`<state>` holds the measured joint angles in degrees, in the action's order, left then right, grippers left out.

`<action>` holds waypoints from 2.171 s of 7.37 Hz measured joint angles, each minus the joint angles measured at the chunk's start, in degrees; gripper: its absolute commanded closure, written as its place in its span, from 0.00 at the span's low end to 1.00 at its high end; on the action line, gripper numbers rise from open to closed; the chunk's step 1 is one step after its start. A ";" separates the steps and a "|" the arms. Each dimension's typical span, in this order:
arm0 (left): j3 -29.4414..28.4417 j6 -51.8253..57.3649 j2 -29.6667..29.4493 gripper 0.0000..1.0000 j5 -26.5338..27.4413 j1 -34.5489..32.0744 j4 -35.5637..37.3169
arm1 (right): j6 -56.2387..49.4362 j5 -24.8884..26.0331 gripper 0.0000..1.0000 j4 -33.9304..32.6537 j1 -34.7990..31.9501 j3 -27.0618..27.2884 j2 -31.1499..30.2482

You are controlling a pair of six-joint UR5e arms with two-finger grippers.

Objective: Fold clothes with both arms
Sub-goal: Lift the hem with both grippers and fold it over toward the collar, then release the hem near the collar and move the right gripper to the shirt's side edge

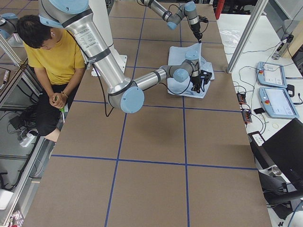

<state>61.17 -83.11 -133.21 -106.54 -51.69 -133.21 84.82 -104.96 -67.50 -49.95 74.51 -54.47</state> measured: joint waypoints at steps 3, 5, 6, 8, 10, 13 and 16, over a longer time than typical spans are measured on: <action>-5.32 0.05 -3.27 0.55 0.69 0.30 -0.97 | -0.01 0.02 0.00 0.34 0.10 -1.40 0.79; -4.81 0.00 -2.13 0.52 0.72 0.28 -3.43 | 0.13 -0.14 0.00 0.42 0.24 -0.91 1.38; -3.12 -0.01 -0.64 0.52 0.70 0.18 -4.33 | 0.39 -0.41 0.00 0.37 0.44 0.97 0.91; 0.95 -0.01 2.53 0.52 0.64 0.05 -4.82 | 2.99 -0.21 0.00 0.29 3.28 9.88 -4.90; 2.13 0.09 3.49 0.52 0.63 0.02 -4.86 | 8.09 0.43 0.00 0.56 7.90 17.89 -12.57; 2.58 0.31 4.07 0.52 0.63 0.01 -4.78 | 15.00 0.90 0.80 0.62 13.12 20.32 -16.44; 2.61 0.45 4.49 0.52 0.69 0.01 -4.77 | 16.66 0.28 1.00 0.53 13.70 20.51 -16.62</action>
<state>63.78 -82.65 -128.72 -105.85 -51.68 -137.99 101.48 -104.67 -66.97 -36.25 95.01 -71.09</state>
